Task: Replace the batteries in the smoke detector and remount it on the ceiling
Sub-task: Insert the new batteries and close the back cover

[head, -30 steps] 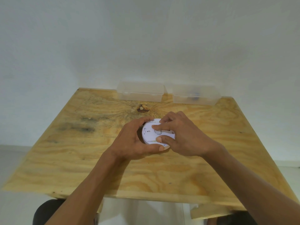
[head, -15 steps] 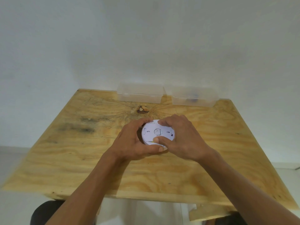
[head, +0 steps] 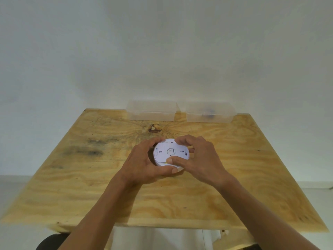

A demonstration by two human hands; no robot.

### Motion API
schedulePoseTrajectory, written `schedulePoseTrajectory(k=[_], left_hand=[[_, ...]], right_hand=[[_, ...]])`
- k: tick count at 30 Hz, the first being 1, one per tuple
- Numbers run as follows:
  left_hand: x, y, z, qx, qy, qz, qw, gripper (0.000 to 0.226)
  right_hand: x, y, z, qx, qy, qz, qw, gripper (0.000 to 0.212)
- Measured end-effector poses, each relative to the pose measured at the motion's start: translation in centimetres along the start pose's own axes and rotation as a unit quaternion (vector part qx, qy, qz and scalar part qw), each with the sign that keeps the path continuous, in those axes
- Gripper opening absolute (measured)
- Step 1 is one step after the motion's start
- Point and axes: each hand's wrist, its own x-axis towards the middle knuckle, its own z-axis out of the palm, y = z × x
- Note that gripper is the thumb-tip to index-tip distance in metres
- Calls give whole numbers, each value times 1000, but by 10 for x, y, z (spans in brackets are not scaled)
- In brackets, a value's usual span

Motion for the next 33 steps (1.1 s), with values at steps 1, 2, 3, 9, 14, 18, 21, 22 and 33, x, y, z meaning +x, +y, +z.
schedulePoseTrajectory(k=[1,2,3,9,14,18,21,22,33], left_hand=[[0,0,-1,-1,-2,3,1000,90],[1,1,-1,-2,-4,4,1000,90],[1,2,-1,-5,-4,5,1000,89],[0,3,-8,13,-36,17,999,101],[2,0,-13,-34,-64,-2,997,100],[2,1,-13,-105,-67,-5,992,86],[4,5,-11,-126,-60,5,990,77],[4,6,-10,-134,-55,4,989,75],[-3,32,-1,-193,-1,-32,981,26]], right_hand=[[0,0,-1,4,1,1,1000,62],[1,3,-2,12,1,0,1000,62],[2,4,-5,21,-2,-3,1000,62],[1,9,-10,7,-23,-26,999,58],[-2,13,-11,-55,-52,-92,993,40],[-6,18,-11,-53,-87,-118,988,40],[-9,20,-14,-44,-102,-113,987,52],[-10,21,-14,-42,-98,-115,988,56],[-16,18,6,35,14,-109,993,55]])
